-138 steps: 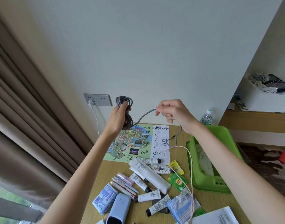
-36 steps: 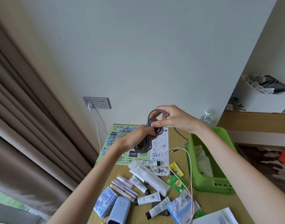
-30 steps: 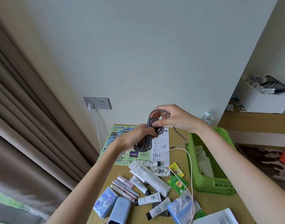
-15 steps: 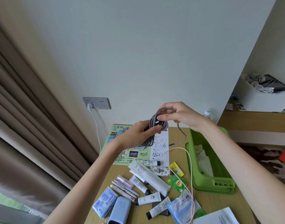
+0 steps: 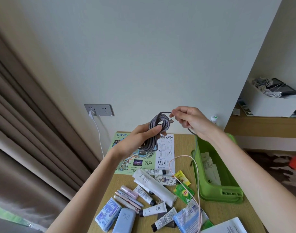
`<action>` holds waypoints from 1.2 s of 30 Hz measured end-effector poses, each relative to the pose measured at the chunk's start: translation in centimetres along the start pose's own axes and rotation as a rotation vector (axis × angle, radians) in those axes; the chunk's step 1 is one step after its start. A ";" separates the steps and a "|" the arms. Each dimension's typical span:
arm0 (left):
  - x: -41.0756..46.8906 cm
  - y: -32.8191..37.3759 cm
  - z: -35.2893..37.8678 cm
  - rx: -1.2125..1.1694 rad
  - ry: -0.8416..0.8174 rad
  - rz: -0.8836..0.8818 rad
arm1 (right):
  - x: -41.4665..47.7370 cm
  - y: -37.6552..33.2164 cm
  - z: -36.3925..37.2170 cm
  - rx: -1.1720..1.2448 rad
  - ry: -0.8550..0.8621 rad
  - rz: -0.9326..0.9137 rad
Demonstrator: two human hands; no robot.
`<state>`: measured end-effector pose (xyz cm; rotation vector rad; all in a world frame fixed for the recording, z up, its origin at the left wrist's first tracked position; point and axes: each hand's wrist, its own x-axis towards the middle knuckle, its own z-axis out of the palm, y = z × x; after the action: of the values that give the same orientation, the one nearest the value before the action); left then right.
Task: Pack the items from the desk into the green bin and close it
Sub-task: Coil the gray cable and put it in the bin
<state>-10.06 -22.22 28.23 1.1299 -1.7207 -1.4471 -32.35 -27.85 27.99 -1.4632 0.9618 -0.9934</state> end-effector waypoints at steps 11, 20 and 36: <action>0.2 2.3 1.2 0.045 -0.268 -0.028 | 0.0 1.0 2.9 -0.031 -0.063 0.005; -0.2 0.4 -1.9 0.210 -0.134 -0.153 | -1.2 3.9 3.9 -0.300 -0.204 0.132; 0.6 -3.6 -2.9 0.707 0.209 -0.011 | -1.7 -2.8 4.9 -0.845 -0.308 -0.121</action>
<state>-7.00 -24.25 25.31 1.5747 -2.1277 -0.6797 -28.15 -24.44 30.26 -2.3112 1.1276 -0.4043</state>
